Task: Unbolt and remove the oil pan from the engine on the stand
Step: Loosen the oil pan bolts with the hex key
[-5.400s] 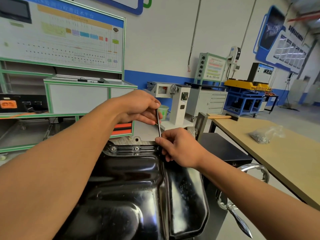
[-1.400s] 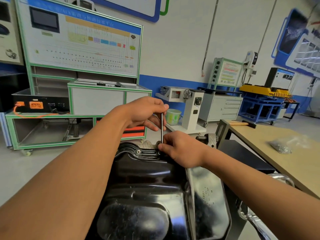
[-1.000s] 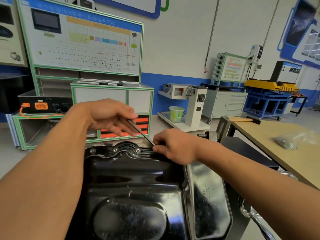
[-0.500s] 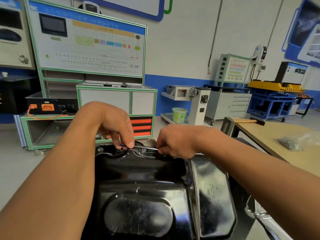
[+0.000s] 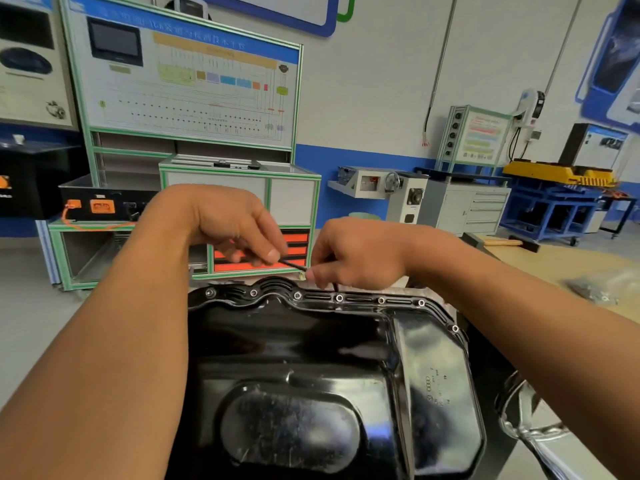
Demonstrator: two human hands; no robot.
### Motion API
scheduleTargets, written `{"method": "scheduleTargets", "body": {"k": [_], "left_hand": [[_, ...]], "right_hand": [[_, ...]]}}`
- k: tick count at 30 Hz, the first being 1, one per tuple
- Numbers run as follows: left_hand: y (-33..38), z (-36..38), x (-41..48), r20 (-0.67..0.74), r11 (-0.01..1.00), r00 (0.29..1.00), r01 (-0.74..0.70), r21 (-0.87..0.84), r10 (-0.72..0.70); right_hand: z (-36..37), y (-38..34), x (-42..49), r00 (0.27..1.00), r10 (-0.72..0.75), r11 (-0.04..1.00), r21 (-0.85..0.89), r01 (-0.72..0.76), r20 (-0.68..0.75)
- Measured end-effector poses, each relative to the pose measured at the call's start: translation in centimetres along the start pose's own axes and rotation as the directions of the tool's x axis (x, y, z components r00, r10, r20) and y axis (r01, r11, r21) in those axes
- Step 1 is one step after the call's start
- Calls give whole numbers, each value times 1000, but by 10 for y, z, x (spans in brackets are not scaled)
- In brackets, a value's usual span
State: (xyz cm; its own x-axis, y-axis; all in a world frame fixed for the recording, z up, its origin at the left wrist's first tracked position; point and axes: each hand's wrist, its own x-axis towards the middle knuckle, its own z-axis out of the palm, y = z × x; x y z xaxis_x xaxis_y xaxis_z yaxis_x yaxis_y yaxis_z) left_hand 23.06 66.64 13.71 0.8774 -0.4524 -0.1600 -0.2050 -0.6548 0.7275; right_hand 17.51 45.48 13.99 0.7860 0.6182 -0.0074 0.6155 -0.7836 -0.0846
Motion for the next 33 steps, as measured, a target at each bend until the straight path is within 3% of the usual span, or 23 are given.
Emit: {"method": "scheduleTargets", "body": {"k": [2,5,7,12,15,33], "left_hand": [[5,1,3,-161,971,979,-156,-179,127],[20,13,15,-335,862,922,-322,-392,192],[28,27,27,-390,847,904,-341,-407,176],[29,46,48,-430,907,888,-306,-291,162],[29,47,50,-405,916,894,-313,-251,194],[29,51,45,-406,930,883,-326,-171,235]], "right_hand": [[2,4,0,999,35,994,103,-33,-12],[13,12,0,993,117,878,469,-102,-4],[24,15,2,985,170,765,630,-133,1],[49,13,7,968,250,608,777,-165,9],[54,13,4,965,263,575,806,-141,-18],[57,9,8,962,265,658,741,-131,-66]]}}
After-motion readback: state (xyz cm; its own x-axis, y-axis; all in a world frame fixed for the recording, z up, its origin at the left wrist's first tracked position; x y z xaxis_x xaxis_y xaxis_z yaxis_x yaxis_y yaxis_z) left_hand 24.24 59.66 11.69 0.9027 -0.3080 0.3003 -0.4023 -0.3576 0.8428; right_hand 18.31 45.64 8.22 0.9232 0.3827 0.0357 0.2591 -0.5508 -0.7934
